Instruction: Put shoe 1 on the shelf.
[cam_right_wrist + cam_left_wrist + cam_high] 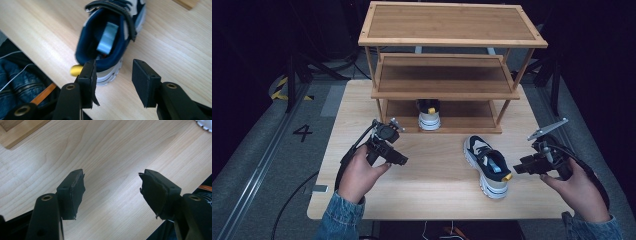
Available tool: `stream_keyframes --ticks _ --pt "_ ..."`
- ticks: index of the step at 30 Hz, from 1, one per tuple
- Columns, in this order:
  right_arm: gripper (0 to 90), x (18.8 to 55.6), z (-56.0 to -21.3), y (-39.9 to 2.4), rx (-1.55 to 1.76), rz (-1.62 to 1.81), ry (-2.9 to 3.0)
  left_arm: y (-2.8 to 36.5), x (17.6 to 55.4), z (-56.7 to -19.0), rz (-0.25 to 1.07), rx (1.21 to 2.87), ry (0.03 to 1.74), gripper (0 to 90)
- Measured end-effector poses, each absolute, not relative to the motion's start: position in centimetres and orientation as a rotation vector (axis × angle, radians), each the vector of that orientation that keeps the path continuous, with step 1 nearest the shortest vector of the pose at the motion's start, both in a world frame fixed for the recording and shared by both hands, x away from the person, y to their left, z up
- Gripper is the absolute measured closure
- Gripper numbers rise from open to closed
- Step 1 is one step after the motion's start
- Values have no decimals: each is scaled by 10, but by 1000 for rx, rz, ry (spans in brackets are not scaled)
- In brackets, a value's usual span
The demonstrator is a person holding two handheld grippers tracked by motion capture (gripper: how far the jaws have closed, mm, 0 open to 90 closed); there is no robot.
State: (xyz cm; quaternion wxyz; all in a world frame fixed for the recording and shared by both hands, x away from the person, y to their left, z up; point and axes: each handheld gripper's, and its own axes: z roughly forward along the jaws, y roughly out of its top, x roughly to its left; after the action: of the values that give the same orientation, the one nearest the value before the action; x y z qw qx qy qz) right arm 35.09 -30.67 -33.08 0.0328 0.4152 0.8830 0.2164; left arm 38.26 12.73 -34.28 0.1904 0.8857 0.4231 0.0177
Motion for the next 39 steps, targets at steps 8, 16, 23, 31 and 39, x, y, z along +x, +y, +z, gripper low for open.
stream_keyframes --ticks 8,16,23,31,39 --pt "727 349 -341 -292 1238 503 2798 129 384 -346 49 2500 1195 347" --pt "785 357 -359 -287 1282 376 2799 127 386 -348 37 2502 1204 347" --pt "760 352 -360 -275 1223 419 2853 125 386 -348 32 2514 1197 348" --pt "656 348 -359 -271 1204 443 2878 126 387 -349 17 2517 1203 350" --pt "453 328 -327 -261 1079 602 2798 129 385 -350 17 2522 1222 348"
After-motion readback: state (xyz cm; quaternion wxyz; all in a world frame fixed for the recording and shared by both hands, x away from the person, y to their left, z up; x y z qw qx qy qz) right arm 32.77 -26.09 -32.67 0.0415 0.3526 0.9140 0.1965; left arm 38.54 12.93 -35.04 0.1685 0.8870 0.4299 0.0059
